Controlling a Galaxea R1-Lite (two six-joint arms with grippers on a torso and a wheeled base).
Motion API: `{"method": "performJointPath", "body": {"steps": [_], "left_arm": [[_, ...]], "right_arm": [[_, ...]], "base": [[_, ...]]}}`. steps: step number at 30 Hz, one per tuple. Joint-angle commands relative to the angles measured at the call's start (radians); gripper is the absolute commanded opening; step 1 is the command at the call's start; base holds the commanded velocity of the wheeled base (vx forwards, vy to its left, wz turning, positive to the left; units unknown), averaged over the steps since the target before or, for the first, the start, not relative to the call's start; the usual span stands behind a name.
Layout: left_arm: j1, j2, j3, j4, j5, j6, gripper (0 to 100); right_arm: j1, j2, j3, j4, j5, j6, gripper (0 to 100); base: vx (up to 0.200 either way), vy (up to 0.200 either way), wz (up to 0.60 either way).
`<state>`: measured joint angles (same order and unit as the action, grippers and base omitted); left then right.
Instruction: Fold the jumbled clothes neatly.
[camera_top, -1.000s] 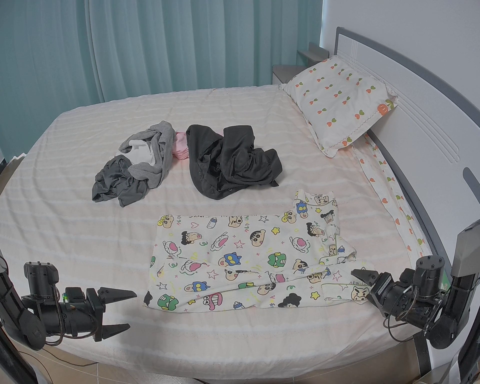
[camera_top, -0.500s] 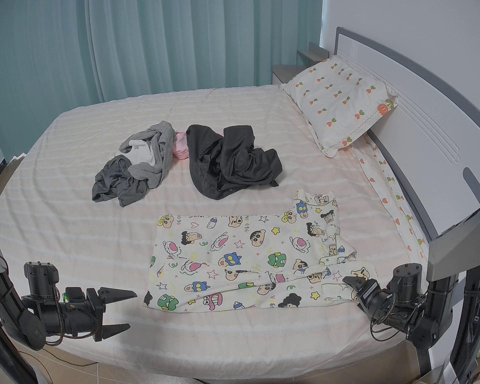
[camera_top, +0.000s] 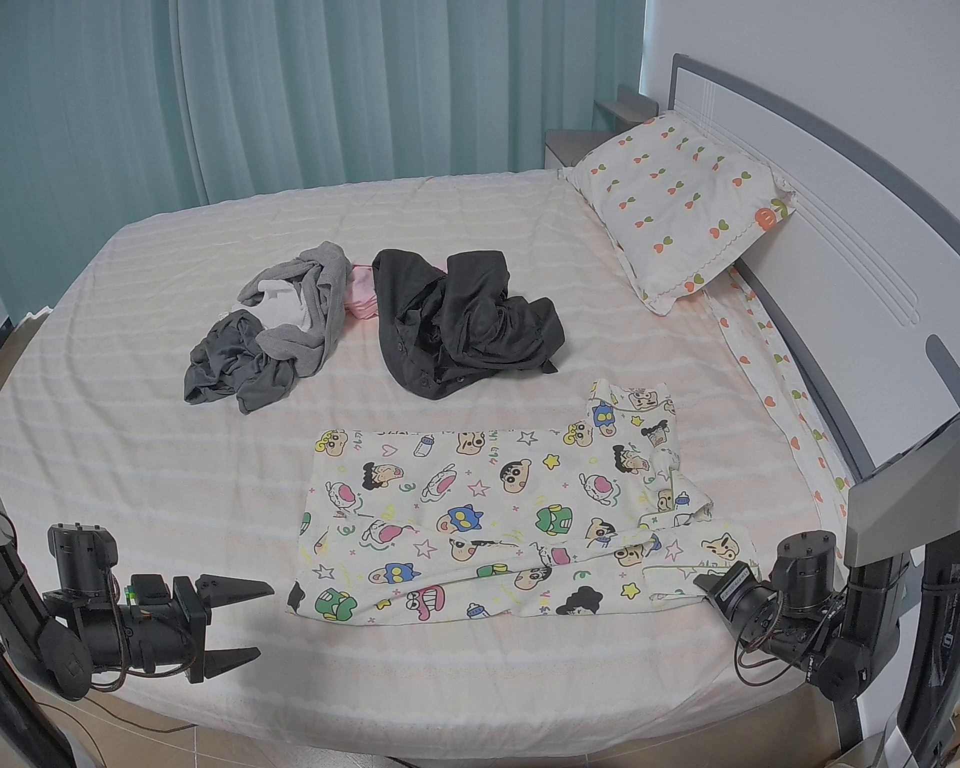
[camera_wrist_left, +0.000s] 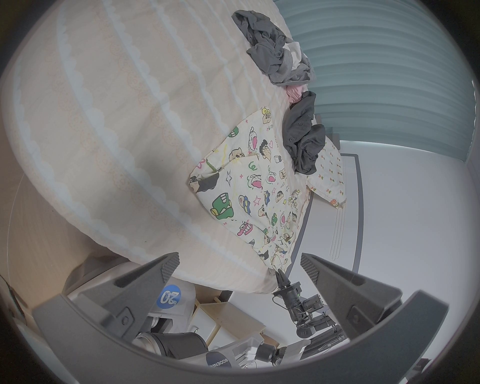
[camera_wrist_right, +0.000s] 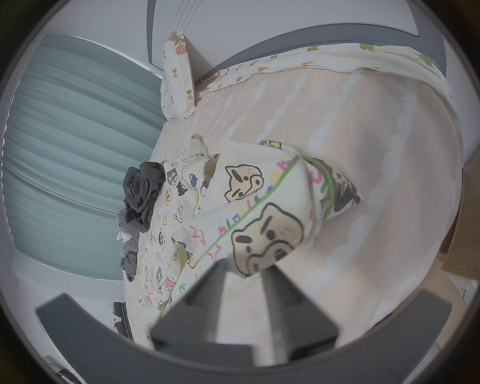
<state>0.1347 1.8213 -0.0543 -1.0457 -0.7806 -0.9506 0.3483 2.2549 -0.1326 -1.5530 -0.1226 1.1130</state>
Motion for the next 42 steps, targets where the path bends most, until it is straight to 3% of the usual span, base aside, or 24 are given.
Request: {"method": "performJointPath", "body": {"steps": [1,11,16,35,36,42], "left_arm": [[0.000,0.000,0.001,0.000,0.000,0.000,100],[0.000,0.000,0.001,0.000,0.000,0.000,100],[0.000,0.000,0.001,0.000,0.000,0.000,100],[0.000,0.000,0.001,0.000,0.000,0.000,100],[0.000,0.000,0.001,0.000,0.000,0.000,100],[0.000,0.000,0.001,0.000,0.000,0.000,100]], "right_arm": [[0.009,-0.005,0.019,-0.016,0.000,-0.001,0],[0.037,-0.077,0.065,-0.016,0.000,-0.001,0],[0.103,-0.132,0.113,-0.016,0.000,-0.001,0],[0.028,-0.017,0.131,-0.018,0.009,-0.056,0],[0.031,-0.028,0.133,-0.016,0.008,-0.056,100],[0.044,-0.104,0.133,-0.016,0.001,-0.067,100]], "base": [[0.000,0.000,0.00],[0.000,0.000,0.00],[0.000,0.000,0.00],[0.000,0.000,0.00],[0.000,0.000,0.00],[0.000,0.000,0.00]]}}
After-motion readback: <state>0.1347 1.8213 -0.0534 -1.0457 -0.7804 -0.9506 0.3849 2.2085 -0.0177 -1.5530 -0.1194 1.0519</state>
